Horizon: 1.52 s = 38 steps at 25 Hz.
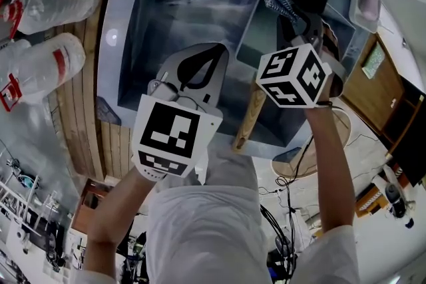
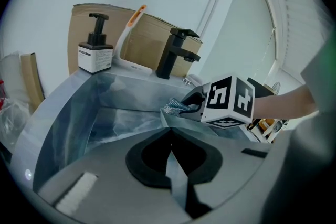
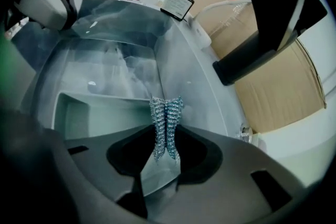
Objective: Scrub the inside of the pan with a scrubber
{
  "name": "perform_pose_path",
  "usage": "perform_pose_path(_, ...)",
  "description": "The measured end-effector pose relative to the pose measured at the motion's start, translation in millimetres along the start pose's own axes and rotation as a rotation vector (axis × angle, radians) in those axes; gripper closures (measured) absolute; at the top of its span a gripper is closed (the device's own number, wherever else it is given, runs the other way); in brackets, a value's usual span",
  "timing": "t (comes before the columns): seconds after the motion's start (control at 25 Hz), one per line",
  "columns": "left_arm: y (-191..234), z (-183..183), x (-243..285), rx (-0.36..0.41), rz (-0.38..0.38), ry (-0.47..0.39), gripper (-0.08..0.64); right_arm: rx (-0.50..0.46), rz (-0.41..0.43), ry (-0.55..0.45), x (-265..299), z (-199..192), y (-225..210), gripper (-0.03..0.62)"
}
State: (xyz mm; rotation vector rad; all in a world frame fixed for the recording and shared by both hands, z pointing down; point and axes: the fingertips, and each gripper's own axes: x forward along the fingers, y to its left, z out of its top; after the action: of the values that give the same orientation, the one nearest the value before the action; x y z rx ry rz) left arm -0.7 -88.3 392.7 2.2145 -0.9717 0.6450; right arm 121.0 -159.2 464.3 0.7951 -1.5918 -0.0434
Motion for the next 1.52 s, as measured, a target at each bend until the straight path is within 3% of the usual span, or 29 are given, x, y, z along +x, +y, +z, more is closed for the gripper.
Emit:
perform_pose_path(0.56,0.5,-10.5,9.1,-0.033,-0.010,0.029,0.555,-0.040,-0.017,0.027,26.4,-3.0,7.1,0.477)
perform_pose_path(0.76,4.7,-9.5,9.2,-0.043,-0.004,0.031,0.555,-0.037,0.038,0.032,29.9,-4.7,15.6,0.477)
perform_pose_path(1.08,5.1,-10.9,8.8,-0.063,-0.004,0.023,0.555,-0.139,0.093,0.026,29.4,-5.6,27.0,0.486)
perform_pose_path(1.52,-2.5,-15.3,6.2,-0.068,-0.013,0.034,0.555,-0.142,0.169,0.012,18.4,-5.6,37.6,0.492)
